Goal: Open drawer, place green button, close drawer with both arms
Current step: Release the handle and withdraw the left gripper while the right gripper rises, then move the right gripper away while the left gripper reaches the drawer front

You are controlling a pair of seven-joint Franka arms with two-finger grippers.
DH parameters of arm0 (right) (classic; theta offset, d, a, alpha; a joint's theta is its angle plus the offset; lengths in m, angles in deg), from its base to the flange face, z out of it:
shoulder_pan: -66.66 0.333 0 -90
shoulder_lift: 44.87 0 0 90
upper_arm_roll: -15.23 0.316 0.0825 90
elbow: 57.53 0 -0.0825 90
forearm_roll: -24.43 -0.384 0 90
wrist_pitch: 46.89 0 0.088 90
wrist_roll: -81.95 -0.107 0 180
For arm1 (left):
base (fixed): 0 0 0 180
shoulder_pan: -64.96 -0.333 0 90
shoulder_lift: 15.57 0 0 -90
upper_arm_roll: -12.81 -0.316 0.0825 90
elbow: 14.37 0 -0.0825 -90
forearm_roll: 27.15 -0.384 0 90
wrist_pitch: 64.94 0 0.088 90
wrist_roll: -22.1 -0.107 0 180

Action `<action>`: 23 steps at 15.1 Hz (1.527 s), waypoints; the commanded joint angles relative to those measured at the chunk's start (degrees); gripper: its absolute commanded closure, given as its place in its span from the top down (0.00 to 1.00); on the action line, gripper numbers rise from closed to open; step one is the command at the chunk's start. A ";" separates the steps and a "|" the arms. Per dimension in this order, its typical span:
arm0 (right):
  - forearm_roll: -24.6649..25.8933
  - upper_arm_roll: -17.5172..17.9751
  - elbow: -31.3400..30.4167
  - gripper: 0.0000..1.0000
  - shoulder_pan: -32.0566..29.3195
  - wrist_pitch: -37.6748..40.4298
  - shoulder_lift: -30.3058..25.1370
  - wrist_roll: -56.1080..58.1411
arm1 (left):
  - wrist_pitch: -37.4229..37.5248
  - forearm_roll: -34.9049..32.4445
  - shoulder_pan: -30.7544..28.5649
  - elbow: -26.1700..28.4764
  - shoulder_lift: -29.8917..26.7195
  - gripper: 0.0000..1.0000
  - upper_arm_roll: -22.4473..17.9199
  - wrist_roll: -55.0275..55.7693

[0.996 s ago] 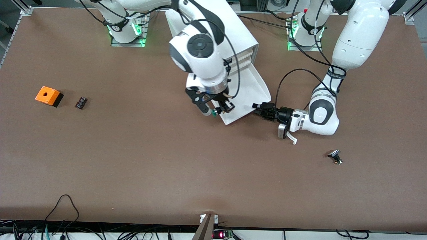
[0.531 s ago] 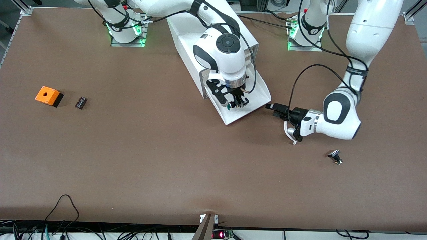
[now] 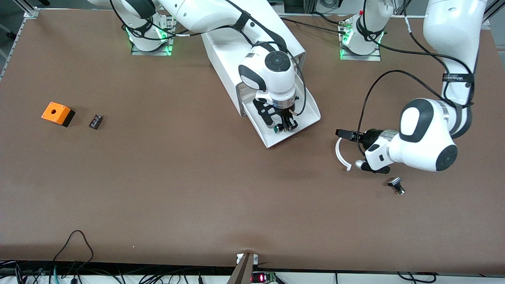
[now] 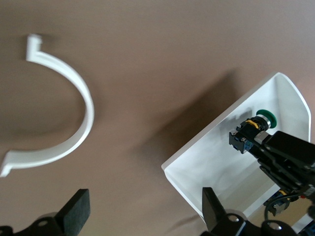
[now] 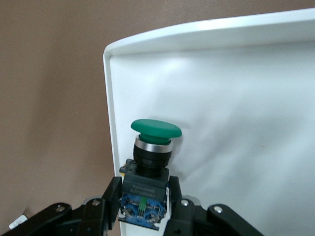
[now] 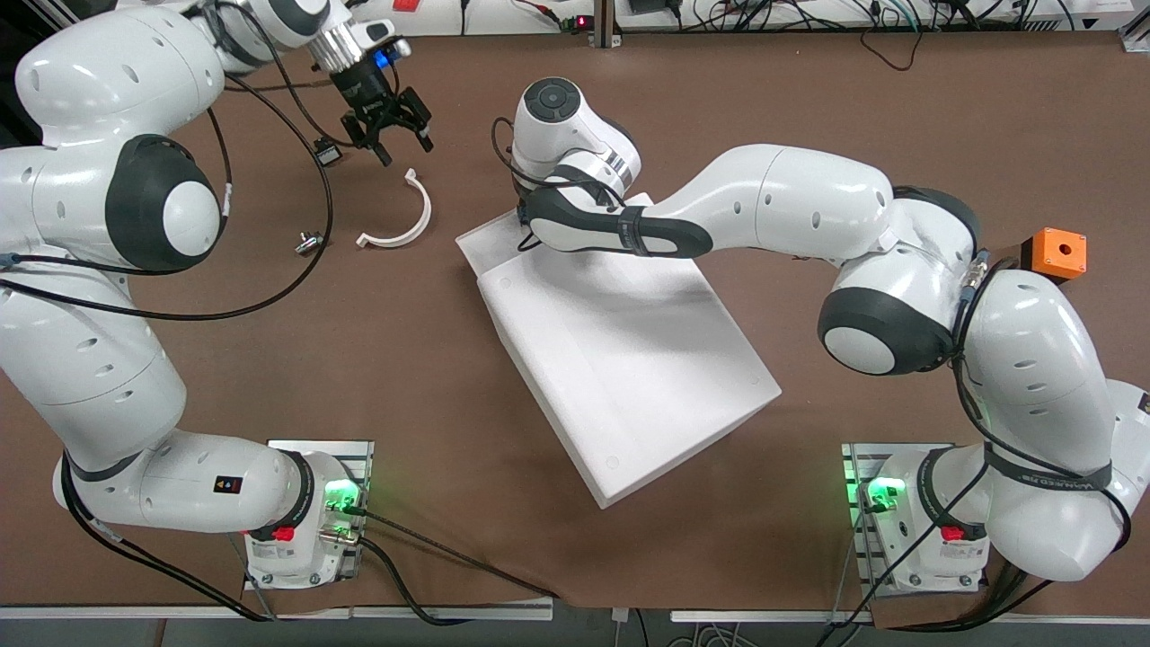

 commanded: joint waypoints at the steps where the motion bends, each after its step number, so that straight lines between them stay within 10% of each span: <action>1: 1.14 -0.36 2.25 0.99 0.54 -0.31 1.15 -1.64 | 4.98 -6.83 0.30 -8.34 0.32 1.00 0.33 8.86; 8: 0.79 -1.42 2.60 1.00 -2.43 3.20 -1.48 2.20 | 8.16 -21.71 0.13 -23.21 2.86 1.00 0.25 8.90; 13: -5.70 -0.62 2.43 1.00 -10.08 8.90 -8.50 19.23 | 7.99 -22.41 1.62 -22.09 2.69 0.99 0.77 14.50; 23: -17.05 -1.06 1.46 1.00 -29.50 30.69 -21.52 65.64 | -23.61 -21.88 10.04 5.22 -4.08 0.98 1.74 39.87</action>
